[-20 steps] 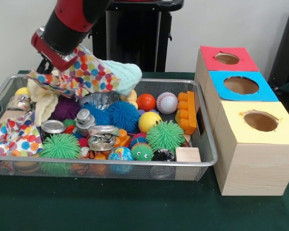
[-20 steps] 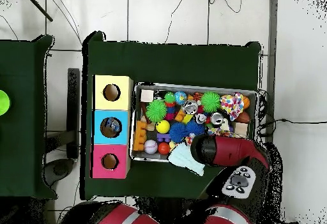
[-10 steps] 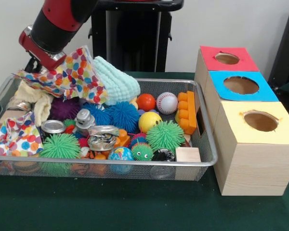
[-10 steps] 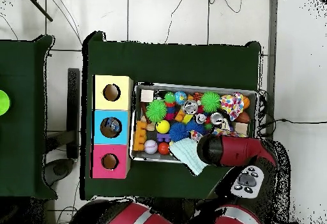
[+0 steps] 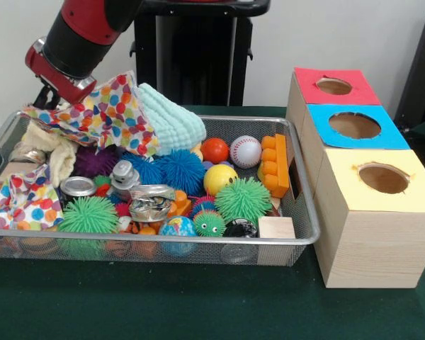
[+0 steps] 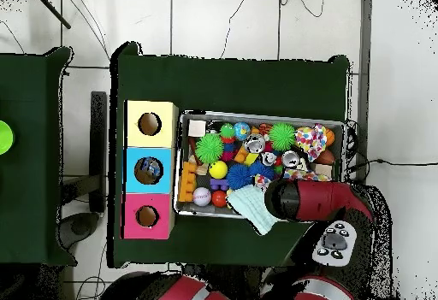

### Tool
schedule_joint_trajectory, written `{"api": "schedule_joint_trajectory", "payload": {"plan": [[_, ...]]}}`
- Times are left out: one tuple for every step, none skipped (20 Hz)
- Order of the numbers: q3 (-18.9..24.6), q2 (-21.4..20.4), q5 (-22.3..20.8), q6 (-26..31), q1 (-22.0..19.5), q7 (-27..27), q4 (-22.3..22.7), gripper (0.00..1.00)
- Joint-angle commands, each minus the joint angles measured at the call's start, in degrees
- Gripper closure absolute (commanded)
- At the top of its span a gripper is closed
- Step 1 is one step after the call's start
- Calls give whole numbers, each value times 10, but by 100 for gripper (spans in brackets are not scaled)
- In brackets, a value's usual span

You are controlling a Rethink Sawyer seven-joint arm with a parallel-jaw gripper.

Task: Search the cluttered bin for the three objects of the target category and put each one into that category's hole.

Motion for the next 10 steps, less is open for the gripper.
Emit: {"api": "schedule_joint_trajectory", "payload": {"plan": [[97,-6,-43,-19,-28,-79,-52,100],[95,-9,-49,-17,-28,-81,-56,100],[95,-11,-54,-16,-29,-82,-61,100],[94,-14,-59,-14,-30,-84,-66,100],[95,-15,-63,-12,-31,-87,-70,100],[97,-15,-65,-11,-34,-87,-73,100],[99,-15,-69,-12,-35,-86,-75,100],[99,-15,-72,-13,-35,-83,-76,100],[101,-15,-75,-15,-36,-81,-78,100],[103,-16,-76,-13,-38,-80,-78,100]]}}
